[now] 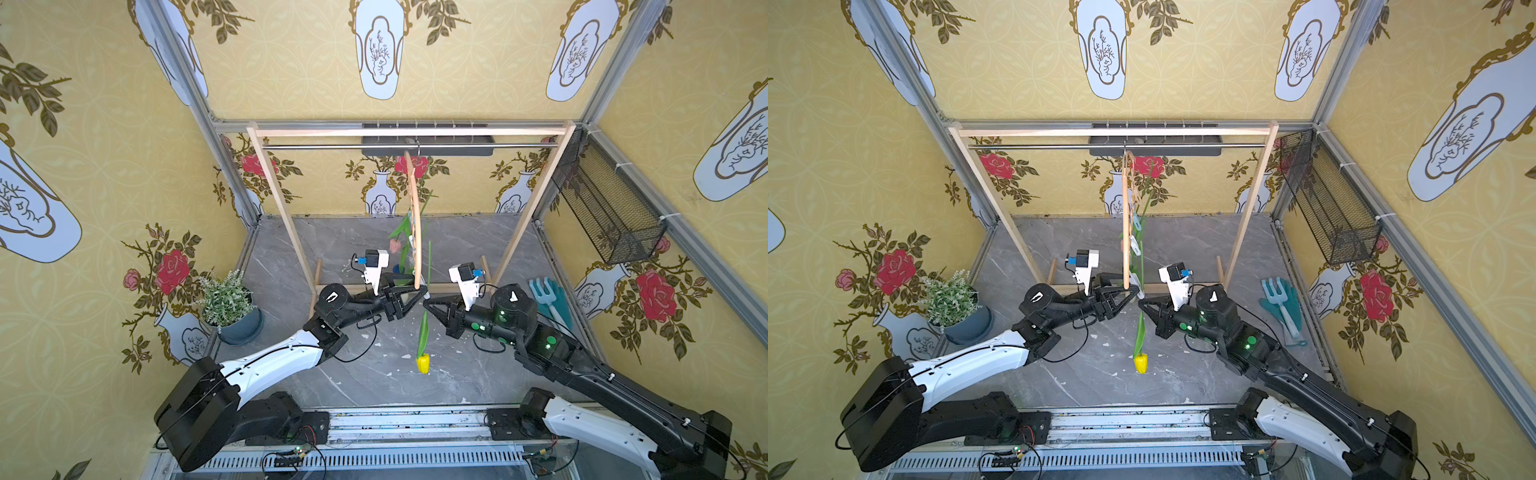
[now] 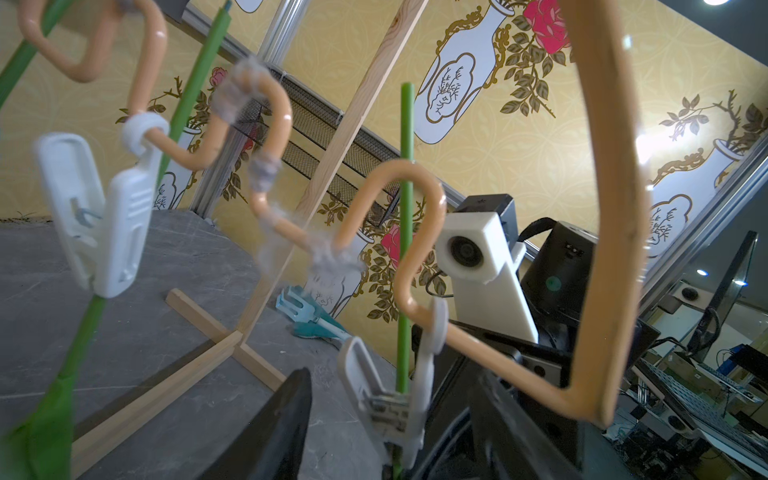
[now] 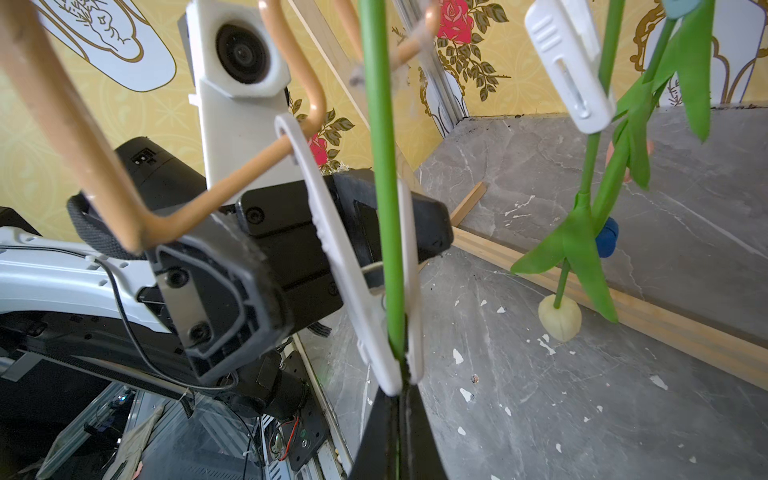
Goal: Dry the flowers on a clothes hanger
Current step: Clamp the flower onto the hanger.
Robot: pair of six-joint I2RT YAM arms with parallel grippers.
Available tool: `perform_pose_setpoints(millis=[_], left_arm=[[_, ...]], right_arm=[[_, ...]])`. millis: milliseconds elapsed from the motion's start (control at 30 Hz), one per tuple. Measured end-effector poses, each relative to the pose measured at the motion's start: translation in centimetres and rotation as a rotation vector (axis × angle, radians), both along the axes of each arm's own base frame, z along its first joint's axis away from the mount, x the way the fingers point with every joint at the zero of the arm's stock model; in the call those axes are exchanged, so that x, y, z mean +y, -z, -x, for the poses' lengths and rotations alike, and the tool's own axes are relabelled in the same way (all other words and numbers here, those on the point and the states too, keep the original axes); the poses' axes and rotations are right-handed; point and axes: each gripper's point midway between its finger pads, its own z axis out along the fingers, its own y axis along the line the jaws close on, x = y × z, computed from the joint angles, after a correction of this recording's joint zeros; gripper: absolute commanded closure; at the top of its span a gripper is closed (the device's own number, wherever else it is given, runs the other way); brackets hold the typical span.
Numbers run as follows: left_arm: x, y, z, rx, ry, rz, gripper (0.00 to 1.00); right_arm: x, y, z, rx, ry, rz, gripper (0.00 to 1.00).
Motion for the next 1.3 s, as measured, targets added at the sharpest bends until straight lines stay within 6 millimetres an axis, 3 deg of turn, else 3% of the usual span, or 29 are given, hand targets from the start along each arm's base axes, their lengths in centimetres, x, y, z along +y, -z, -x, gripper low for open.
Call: perform_pose_setpoints(millis=[400,1300], left_arm=[[0.0,1.2,0.0,0.02,-0.006,-0.059,0.37],[-0.1,1.6,0.0,-0.014,-0.014,-0.127,0.37]], right_arm=[[0.0,-0.1,0.0,-0.002,0.0,-0.002,1.0],[-0.3,-0.5,0.2,-0.007,0.002,-0.012,0.99]])
